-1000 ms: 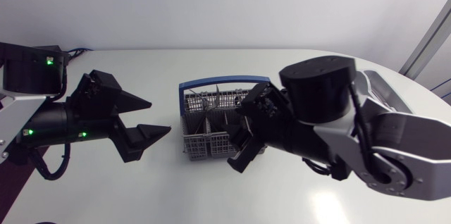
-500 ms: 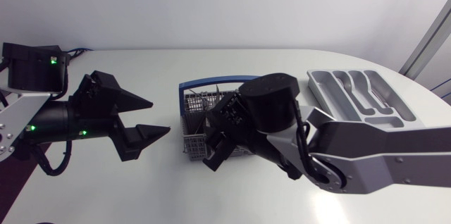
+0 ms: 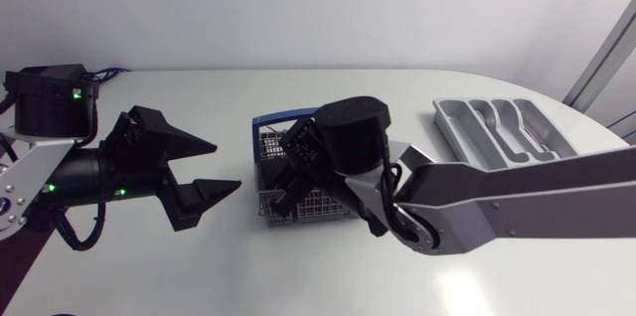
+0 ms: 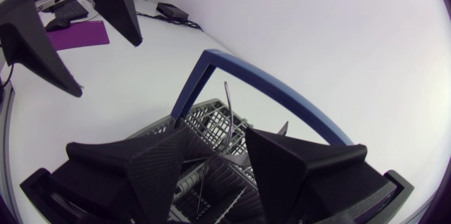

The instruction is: Sort the cutlery from the basket into the organizer compartments.

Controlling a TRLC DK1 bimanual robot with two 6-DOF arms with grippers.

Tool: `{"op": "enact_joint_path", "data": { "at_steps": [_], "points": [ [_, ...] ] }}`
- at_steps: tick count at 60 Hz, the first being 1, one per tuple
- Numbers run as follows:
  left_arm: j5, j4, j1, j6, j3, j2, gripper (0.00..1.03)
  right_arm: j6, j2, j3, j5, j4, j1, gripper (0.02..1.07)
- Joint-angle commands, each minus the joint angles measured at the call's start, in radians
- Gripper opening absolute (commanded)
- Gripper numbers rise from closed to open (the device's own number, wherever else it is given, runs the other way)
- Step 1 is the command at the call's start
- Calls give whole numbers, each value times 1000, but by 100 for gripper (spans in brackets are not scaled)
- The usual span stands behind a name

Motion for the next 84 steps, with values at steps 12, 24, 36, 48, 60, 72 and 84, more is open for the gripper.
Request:
{"op": "enact_joint_path", "data": {
  "at_steps": [12, 24, 36, 48, 60, 72, 84],
  "points": [
    [11, 10, 2, 20, -35, 13, 98, -43, 99, 79, 37, 47, 8, 46],
    [11, 19, -4, 15, -44, 13, 98, -66, 136, 108, 44, 59, 2, 29],
    [11, 22, -7, 12, -49, 13, 98, -69, 151, 117, 44, 58, -4, 11],
    [11, 22, -7, 11, -43, 5, 98, -70, 99, 75, 43, 53, 3, 8],
    [11, 22, -10, 3, -40, 5, 98, -67, 21, -1, 44, 53, 23, 8],
    [8, 21, -22, -8, -35, 2, 98, -66, -71, -76, 60, 50, 43, 8],
    [5, 19, -31, -9, -32, -3, 98, -58, -182, -155, 69, 55, 71, 8]
  ]
}}
